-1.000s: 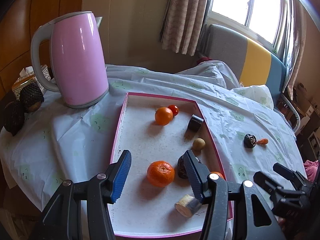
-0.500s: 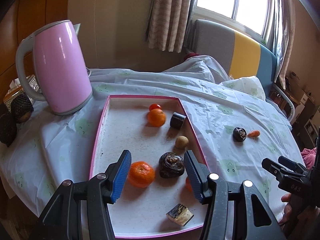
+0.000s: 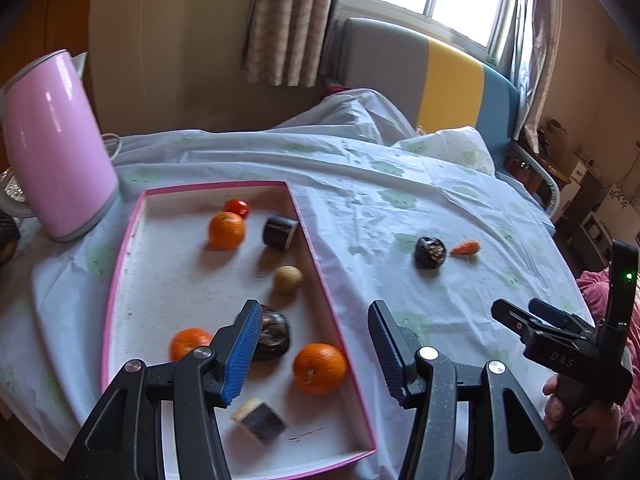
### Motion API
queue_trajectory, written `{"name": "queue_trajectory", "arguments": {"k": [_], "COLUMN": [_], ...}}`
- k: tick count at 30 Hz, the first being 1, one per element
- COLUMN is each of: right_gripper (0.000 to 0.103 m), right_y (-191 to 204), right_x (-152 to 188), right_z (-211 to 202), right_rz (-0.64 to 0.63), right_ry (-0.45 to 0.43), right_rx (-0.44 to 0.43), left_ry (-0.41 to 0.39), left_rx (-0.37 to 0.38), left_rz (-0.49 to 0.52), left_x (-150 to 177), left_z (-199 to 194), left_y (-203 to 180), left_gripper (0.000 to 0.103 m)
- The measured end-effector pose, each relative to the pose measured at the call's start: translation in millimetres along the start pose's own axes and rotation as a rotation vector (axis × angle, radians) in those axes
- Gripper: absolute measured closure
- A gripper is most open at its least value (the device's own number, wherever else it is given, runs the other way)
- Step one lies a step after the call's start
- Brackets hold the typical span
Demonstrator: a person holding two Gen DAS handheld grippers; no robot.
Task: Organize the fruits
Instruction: 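Withdraw both open grippers toward the dark round fruit and the carrot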
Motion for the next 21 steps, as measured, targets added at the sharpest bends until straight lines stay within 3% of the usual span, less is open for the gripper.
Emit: {"name": "queue_trajectory", "arguments": {"k": [7, 11, 13, 21], "right_gripper": [0.016, 0.043, 0.049, 0.049], "right_y": [-23.1, -29.3, -30.9, -45.4], "right_x": [-11.6, -23.0, -30.4, -59.2], "right_z": [7.5, 15.7, 22.1, 54.9], "right_rz": [0.05, 0.051, 0.051, 0.072], "right_ry": [0.001, -0.006, -0.004, 0.025], "right_rx": [0.034, 0.053, 0.043, 0.031], "left_ry": [0.033, 0.051, 0.06, 0.106], "left_rx": [0.044, 0.073, 0.092, 0.139], "left_rz": [0.071, 0.094, 0.106, 0.125], "left_x": [-7.7, -12.3, -14.5, -26.3], "left_z": [17.0, 28.9, 35.9, 69.7], "left_y": [-30.3, -46.2, -54.9, -84.8], "left_gripper": [0.047, 0.047, 0.047, 0.047]}}
Point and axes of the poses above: each gripper's, at about its wrist camera, not at the fingertips, and z roughly the way its jaws point, y to its left, x to its underside, the point moved 5 cm from there along z, roughly the way its jaws point, and after that the axes turned 7 degrees about z, right-handed, at the moved point
